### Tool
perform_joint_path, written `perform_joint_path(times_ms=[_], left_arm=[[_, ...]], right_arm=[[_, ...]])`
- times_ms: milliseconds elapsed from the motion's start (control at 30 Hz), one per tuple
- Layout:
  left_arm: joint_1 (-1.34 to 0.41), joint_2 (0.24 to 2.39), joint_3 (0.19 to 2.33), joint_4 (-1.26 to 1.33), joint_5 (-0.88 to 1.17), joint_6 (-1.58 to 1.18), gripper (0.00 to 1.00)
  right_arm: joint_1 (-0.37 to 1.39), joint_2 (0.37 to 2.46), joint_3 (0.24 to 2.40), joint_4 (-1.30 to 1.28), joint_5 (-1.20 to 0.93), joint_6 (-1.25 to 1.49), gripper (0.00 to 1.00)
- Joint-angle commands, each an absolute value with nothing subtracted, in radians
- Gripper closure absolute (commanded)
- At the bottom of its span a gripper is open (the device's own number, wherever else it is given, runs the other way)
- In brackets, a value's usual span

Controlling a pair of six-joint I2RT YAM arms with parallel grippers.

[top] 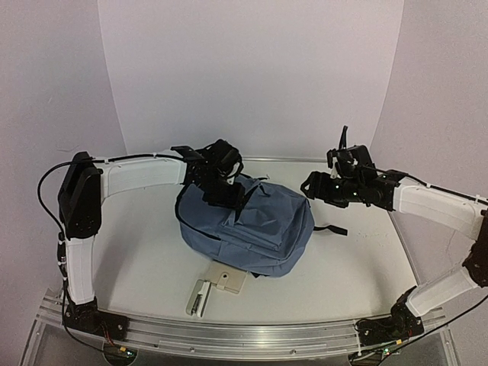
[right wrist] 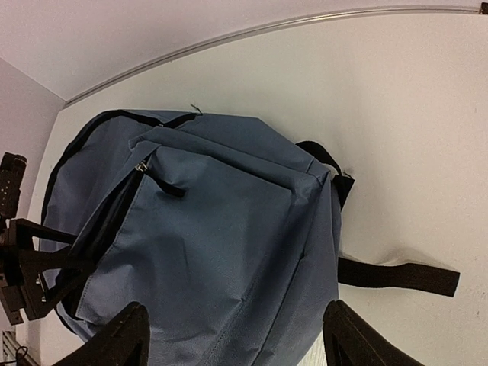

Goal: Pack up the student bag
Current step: Unzip the student bag at the center of the board.

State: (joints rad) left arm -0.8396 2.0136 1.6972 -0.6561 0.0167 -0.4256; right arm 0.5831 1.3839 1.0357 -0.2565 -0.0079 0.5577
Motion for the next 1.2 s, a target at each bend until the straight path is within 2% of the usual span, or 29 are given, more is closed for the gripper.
perform_joint_path(times_ms=[0,233,500,633,767,967,1100,1167], left_arm=[[-0.811,2.009,1.731,-0.707,-0.079,-0.452,0.51],[-0.776,1.956,1.658,-0.641,-0.032,-0.48,0.55],[-0.764,1.95,1.609,-0.573,0.11,-0.485,0.77],[-0.764,1.95,1.59,-0.561,0.126,-0.497,0.92],[-0.76,1.943,1.571,-0.556,0.12,-0.511,1.0],[-0.755,1.888,1.497,-0.519,0.11,-0.553,1.0],[-0.752,1.841,1.427,-0.477,0.111,-0.586,1.0],[-0.749,1.823,1.404,-0.467,0.106,-0.601,1.0]], right_arm=[[0.584,1.336,1.02,-0.248,-0.018,0.578,0.22],[0.585,1.335,0.994,-0.249,-0.022,0.592,0.22],[0.584,1.379,0.893,-0.259,-0.067,0.667,0.22],[0.584,1.395,0.826,-0.189,-0.152,0.705,0.27],[0.585,1.414,0.762,-0.053,-0.237,0.748,0.31],[0.585,1.53,0.759,0.061,-0.272,0.75,0.59],[0.585,1.62,0.812,0.084,-0.247,0.722,0.9],[0.584,1.652,0.86,0.082,-0.202,0.699,1.0]])
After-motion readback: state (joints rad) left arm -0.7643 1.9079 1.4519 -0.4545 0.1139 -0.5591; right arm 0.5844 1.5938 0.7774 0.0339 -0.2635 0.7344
